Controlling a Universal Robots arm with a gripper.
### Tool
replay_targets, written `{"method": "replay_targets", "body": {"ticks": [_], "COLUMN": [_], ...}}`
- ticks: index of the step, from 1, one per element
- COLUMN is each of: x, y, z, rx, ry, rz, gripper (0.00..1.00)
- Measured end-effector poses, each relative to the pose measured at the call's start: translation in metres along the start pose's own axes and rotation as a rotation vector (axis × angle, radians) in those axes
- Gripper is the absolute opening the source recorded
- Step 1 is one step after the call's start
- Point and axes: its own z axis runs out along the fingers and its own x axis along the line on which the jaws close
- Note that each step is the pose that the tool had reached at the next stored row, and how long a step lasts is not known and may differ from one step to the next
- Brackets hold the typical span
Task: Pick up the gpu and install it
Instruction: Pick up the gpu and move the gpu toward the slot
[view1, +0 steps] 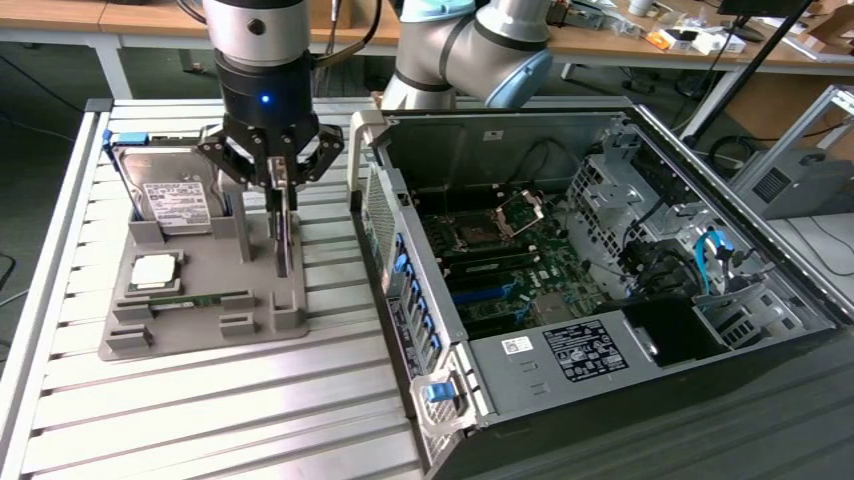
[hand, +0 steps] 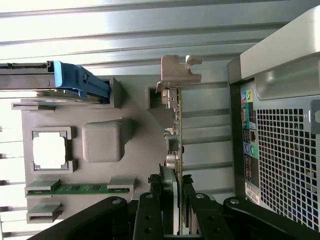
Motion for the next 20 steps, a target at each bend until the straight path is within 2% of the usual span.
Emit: {"method": "replay_targets", "body": {"ticks": [20], "x": [-0.0002], "y": [0.0001], "z": [-0.0079], "rx": [-0.0001], "ry": [-0.0001], "rz": [0.000], "gripper": [0.27]}}
